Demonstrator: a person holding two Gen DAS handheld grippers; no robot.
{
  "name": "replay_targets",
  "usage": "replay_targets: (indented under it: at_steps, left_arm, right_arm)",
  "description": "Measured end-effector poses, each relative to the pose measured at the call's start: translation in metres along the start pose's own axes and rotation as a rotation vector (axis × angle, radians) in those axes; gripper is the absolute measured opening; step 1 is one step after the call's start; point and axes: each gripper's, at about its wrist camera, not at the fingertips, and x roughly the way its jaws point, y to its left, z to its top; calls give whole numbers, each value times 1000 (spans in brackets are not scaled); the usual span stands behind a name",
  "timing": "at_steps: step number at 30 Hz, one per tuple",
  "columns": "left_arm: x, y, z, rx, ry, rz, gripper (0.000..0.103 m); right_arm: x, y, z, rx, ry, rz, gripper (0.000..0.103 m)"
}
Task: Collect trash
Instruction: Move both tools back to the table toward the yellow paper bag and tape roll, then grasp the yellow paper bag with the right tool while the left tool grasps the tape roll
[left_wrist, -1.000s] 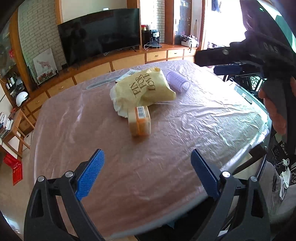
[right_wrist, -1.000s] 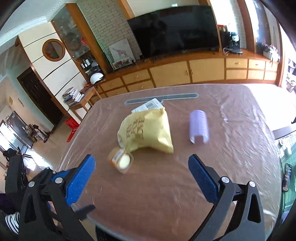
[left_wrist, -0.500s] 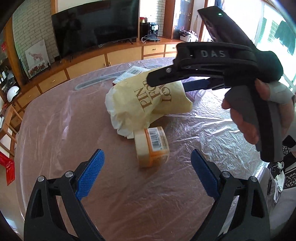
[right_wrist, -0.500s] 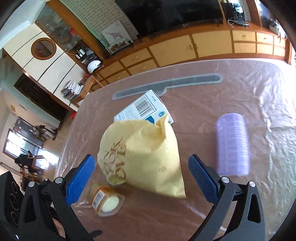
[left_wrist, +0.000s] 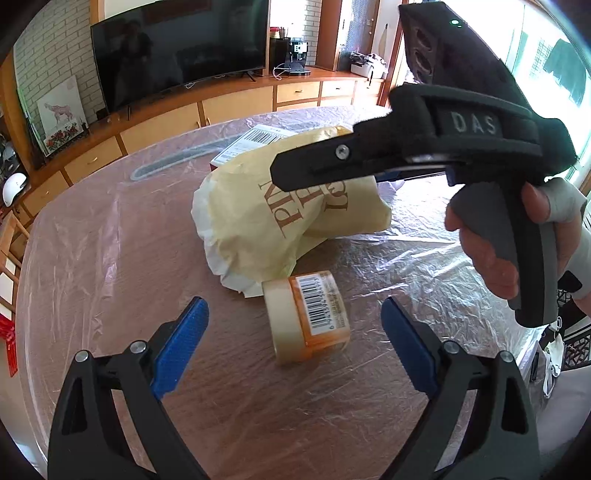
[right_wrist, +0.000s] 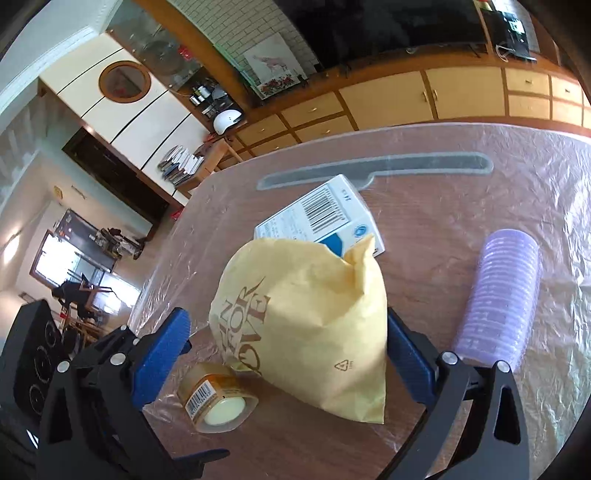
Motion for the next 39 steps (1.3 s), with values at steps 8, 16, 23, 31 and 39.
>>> replay_targets:
  at_steps: [8,16,23,31,39]
  left_arm:
    - [4,7,-1,-23,6,-2,95]
    - [8,11,-3,-26,11,3,95]
    - [9,11,-4,-38,10,1,95]
    - [9,19,-2,-51,1,-8,74]
    - [7,10,0,-11,-11,21,44]
  right_arm:
    - [5,5,-2,33,27,61,71]
    - [20,8,-1,69,61,81,75]
    - [33,1,-2,136,76,145,55]
    - [15,-9,-11,218,-8,201,40]
    - [-11,-11,-23,243,-109,152,37]
